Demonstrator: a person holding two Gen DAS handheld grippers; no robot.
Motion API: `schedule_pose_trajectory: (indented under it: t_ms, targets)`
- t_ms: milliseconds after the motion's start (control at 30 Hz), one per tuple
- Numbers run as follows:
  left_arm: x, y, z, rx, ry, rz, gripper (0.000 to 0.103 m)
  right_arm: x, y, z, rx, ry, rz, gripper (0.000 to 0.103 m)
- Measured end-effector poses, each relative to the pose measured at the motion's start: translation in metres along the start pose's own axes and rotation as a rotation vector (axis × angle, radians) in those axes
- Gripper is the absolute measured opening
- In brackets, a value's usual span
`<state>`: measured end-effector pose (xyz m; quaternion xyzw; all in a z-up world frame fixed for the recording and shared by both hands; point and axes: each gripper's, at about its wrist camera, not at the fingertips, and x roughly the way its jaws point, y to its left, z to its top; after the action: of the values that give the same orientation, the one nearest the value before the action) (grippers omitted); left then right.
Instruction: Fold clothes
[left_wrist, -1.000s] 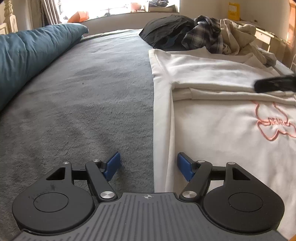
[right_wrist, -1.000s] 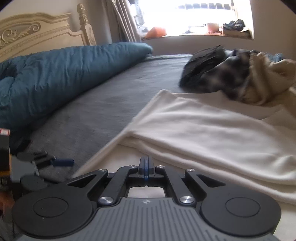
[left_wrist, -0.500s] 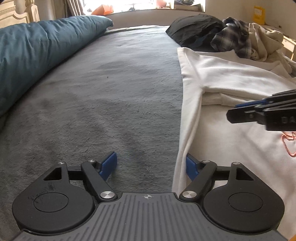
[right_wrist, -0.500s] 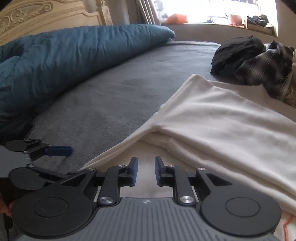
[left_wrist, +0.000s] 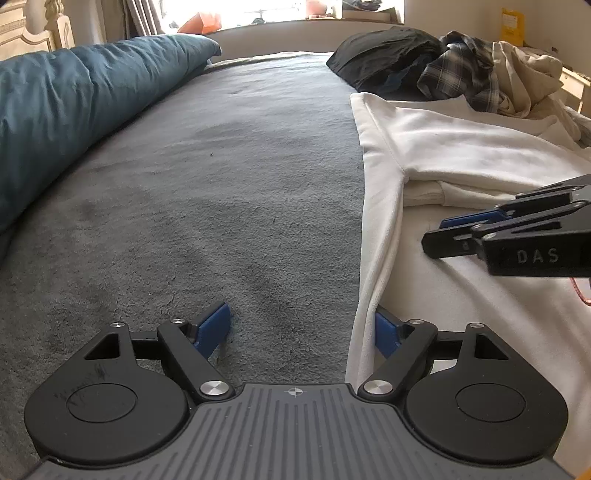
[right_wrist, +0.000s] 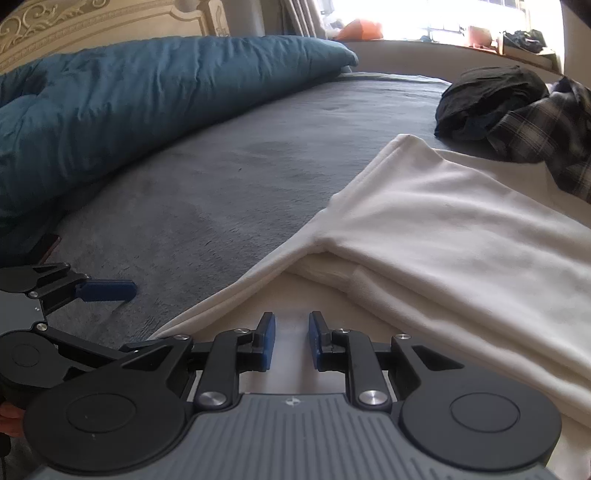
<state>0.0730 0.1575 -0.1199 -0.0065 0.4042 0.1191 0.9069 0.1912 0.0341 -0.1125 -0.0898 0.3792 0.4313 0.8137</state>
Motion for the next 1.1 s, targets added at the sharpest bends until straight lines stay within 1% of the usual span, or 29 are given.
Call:
schedule_pose_trajectory:
  t_ms: [200,300,367,400,433,667,867,967,1033,1100]
  targets:
    - [0.001,0.000,0.000,-0.005,0.002,0.000,0.082,0.005,0.007,-0.001,-0.048,0.014,-0.043,0.017]
    - [0.001,0.001,-0.001,-0.006,0.002,0.001,0.082,0.007,0.010,-0.001,-0.074,0.023,-0.064,0.012]
    - [0.001,0.001,-0.001,-0.007,0.001,0.002,0.082,0.008,0.010,-0.002,-0.087,0.026,-0.080,0.004]
    - [0.001,0.001,-0.001,-0.008,0.001,0.002,0.082,0.008,0.010,-0.002,-0.089,0.026,-0.085,0.003]
    - [0.001,0.001,-0.001,-0.008,0.000,0.002,0.082,0.008,0.009,-0.002,-0.083,0.025,-0.086,0.000]
    - [0.000,0.003,-0.002,-0.015,-0.003,0.003,0.082,-0.005,-0.003,0.003,0.019,-0.008,-0.067,0.000]
    - [0.000,0.003,-0.002,-0.020,-0.005,0.008,0.082,-0.030,-0.014,0.005,0.089,-0.045,-0.065,0.000]
    - [0.000,0.002,-0.002,-0.019,-0.006,0.009,0.082,-0.051,-0.019,0.004,0.107,-0.068,-0.083,0.000]
    - [-0.001,0.003,-0.002,-0.019,-0.005,0.008,0.082,-0.077,-0.029,-0.001,0.127,-0.077,-0.129,0.000]
    - [-0.002,0.004,0.000,-0.023,-0.003,0.004,0.082,-0.113,-0.045,-0.012,0.156,-0.086,-0.212,0.000]
